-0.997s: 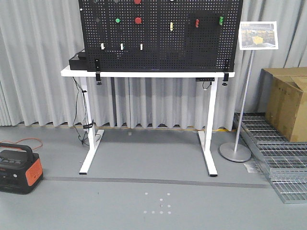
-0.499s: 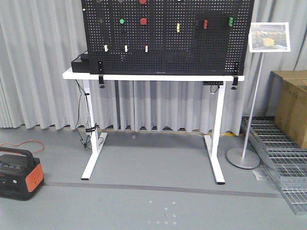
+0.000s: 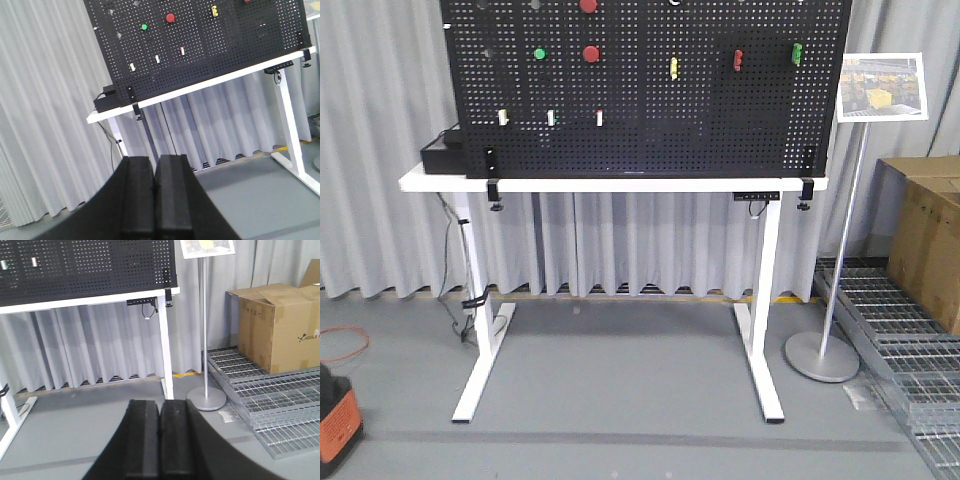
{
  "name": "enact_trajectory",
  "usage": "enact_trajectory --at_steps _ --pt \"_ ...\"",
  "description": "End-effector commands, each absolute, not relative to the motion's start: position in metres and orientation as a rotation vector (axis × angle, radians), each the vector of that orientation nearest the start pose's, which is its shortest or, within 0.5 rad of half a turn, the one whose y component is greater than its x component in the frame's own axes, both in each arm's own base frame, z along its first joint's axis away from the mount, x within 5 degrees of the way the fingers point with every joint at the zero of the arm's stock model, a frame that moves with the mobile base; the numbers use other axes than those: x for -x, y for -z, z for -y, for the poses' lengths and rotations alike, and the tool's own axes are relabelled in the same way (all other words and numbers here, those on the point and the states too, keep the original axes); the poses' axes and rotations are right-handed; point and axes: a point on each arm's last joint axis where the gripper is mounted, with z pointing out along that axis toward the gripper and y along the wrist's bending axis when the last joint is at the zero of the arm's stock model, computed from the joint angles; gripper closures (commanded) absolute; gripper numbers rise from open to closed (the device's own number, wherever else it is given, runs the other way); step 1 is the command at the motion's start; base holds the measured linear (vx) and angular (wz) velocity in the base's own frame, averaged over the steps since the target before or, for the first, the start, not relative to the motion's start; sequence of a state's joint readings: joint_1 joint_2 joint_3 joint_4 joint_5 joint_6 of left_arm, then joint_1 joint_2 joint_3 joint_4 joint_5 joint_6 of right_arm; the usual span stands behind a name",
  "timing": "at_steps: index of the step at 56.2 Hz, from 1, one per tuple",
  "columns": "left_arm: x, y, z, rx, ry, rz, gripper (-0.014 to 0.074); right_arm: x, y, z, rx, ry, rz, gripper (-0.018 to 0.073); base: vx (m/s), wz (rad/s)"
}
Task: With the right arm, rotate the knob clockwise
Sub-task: 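Drive the base forward toward the black pegboard on the white table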
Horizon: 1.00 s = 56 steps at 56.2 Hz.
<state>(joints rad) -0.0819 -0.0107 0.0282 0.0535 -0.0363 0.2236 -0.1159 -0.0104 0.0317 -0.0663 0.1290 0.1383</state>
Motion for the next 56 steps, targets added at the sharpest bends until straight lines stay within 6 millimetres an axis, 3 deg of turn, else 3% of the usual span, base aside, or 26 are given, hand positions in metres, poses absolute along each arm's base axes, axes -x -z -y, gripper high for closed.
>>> enact_trajectory --at_steps 1,56 --pt "-0.0553 -0.2043 0.0055 -0.254 -0.144 -1.382 0.0603 -0.056 -0.1971 0.0072 -0.144 0.051 -1.54 0.0567 0.39 -0.07" --pt "-0.0553 -0.2043 0.0055 -0.254 -0.144 -1.382 0.0603 -0.056 -0.1971 0.0072 -0.144 0.051 -1.54 0.0567 0.43 0.04"
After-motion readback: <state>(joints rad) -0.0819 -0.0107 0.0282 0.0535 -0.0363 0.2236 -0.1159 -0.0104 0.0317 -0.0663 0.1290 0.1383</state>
